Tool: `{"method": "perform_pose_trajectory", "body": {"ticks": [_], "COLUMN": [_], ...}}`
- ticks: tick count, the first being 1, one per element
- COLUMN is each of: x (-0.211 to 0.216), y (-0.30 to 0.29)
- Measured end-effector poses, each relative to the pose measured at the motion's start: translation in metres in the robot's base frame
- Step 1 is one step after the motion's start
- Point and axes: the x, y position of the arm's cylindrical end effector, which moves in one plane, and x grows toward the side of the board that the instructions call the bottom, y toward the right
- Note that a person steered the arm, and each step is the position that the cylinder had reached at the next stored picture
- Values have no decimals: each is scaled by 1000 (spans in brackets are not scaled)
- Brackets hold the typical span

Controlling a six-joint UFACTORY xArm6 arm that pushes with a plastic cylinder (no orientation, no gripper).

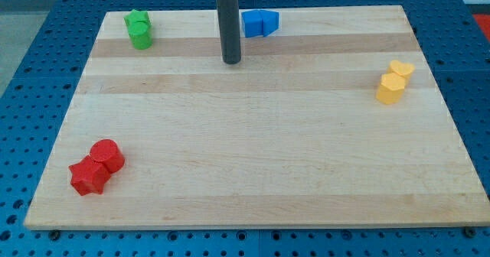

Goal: Place your arm at the bottom right side of hexagon

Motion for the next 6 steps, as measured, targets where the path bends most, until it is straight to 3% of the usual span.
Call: {"method": "perform_pose_trajectory", "body": {"ticks": [3,4,6], "x": [115,139,140], "y": [67,127,253]}}
